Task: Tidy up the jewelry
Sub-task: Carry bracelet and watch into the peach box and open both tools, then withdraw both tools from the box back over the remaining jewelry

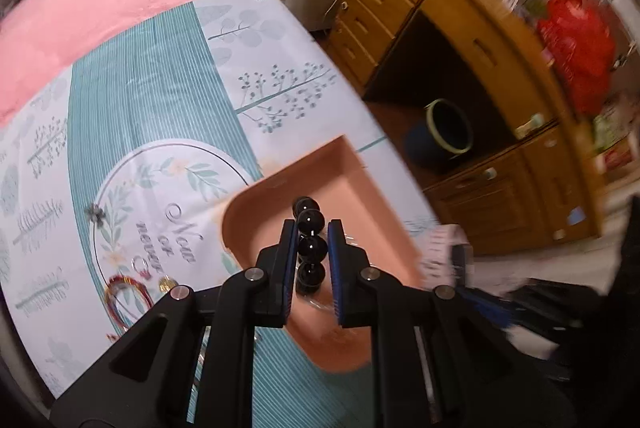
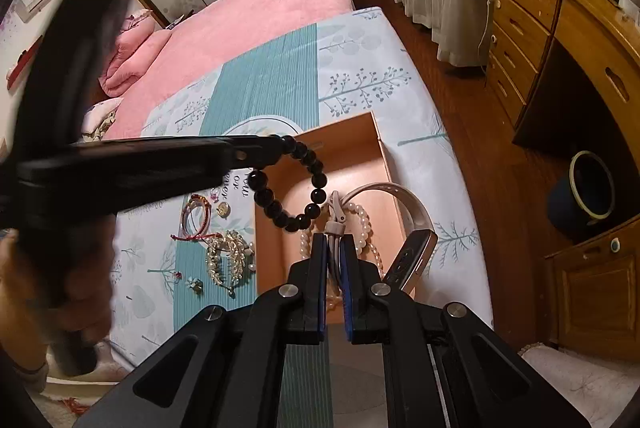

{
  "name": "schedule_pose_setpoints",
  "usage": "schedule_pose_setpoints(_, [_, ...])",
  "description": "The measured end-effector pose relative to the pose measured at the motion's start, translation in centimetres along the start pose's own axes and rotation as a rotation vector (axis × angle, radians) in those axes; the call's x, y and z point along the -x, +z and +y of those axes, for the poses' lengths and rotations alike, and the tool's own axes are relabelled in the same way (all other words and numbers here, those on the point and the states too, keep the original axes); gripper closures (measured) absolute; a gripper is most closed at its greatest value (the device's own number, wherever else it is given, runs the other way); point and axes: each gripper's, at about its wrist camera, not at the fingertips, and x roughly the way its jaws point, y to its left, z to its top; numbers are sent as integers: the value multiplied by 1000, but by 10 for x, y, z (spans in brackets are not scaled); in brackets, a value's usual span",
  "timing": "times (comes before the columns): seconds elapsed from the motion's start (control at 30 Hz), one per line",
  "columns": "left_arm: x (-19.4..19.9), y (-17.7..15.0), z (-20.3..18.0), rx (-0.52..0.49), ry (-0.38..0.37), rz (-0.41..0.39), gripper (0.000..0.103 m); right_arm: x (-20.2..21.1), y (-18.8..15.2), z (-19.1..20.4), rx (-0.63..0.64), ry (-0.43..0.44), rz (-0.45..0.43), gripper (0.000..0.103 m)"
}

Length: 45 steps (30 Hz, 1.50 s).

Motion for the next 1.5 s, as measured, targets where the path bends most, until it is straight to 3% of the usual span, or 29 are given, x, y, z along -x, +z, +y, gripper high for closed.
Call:
schedule_pose_setpoints(0.17, [-20,-8,8,-46,78,11,90,-11,-1,0,1,-11,17,97])
schedule_pose_setpoints(0.47, [-17,-27,22,-30,68,41,90,-32,7,5,20,-11,54,97])
schedule_pose_setpoints(0.8, [11,-50,51,68,38,18,89,-65,31,34,76,6,80,97])
schedule_pose_setpoints(0.87, [16,-55,61,101,20,23,83,-74,37,41,88,10,86,97])
schedule_pose_setpoints(0.93, [20,-60,69,131,13,18,61,-80,40,47,95,7,92,97])
schedule_pose_setpoints(1.0, [26,-65,79,160,11,0,51,-88,43,52,102,6,100,97])
schedule_pose_setpoints(1.23, [35,-78,110,239,52,-15,50,-115,47,64,115,-39,138,96])
schedule_pose_setpoints(1.33, [42,-84,123,292,55,-31,50,-122,47,69,125,-73,161,89])
schedule_pose_setpoints(1.43, [46,-90,136,345,64,-42,50,-121,47,70,106,-70,160,65])
schedule_pose_setpoints(1.5, [49,-93,141,355,81,-42,50,-115,47,73,109,-73,143,65])
